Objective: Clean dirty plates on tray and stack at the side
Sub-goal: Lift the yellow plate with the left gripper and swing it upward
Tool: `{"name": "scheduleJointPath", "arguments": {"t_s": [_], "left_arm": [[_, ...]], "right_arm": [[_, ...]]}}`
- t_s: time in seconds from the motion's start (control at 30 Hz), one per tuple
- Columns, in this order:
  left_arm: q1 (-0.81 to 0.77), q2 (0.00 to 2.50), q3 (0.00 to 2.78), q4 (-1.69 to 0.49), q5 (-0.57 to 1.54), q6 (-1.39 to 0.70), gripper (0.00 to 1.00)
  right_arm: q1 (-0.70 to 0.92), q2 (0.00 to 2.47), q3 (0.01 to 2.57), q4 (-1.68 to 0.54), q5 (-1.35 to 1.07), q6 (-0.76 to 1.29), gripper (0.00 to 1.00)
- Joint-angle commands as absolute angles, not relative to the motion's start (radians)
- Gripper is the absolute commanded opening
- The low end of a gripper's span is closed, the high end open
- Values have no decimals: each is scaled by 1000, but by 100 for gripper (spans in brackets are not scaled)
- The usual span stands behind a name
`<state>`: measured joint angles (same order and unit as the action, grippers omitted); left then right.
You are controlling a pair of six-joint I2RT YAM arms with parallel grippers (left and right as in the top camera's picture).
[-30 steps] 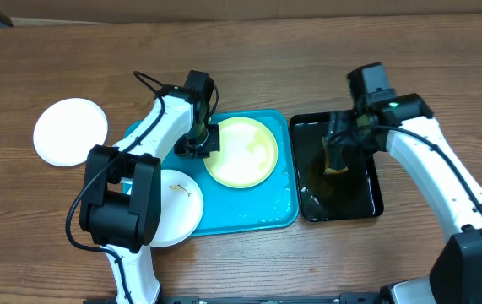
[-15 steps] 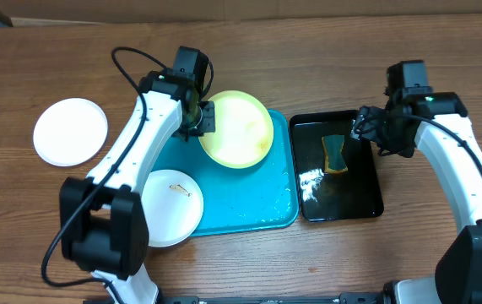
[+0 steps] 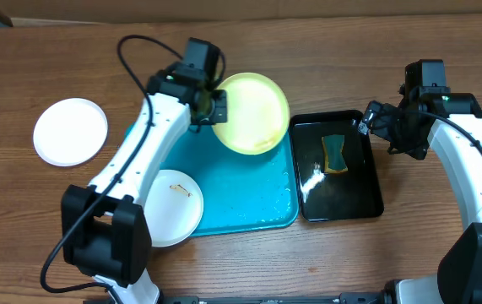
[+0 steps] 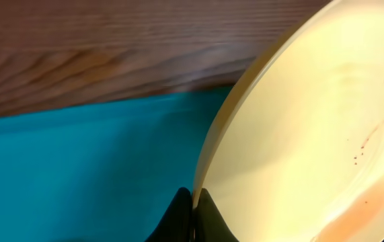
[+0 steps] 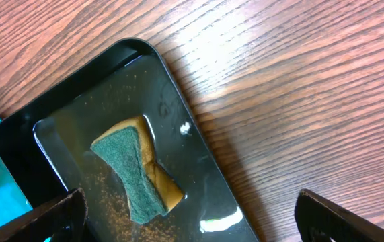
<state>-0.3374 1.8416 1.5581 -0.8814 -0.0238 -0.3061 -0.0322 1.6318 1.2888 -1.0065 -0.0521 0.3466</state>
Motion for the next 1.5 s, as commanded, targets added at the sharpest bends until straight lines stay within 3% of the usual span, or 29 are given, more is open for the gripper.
{"name": "scheduleJointPath", "arguments": {"t_s": [0.0, 0.43, 0.8, 0.97, 1.47], "left_arm": [[-408, 1814, 1587, -843, -57, -287, 4], [-610, 1814, 1587, -694, -337, -280, 4], [-841, 1814, 1587, -539, -867, -189, 4], [-908, 1815, 1587, -435, -1012, -81, 4], [-961, 1815, 1587, -347, -1168, 28, 4]], "right_arm": [[-35, 1612, 1310, -1001, -54, 348, 100], [-35, 1612, 1310, -1001, -54, 348, 100], [-35, 1612, 1310, -1001, -54, 348, 100], [-35, 1612, 1310, -1001, -54, 348, 100], [-35, 1612, 1310, -1001, -54, 348, 100]]}}
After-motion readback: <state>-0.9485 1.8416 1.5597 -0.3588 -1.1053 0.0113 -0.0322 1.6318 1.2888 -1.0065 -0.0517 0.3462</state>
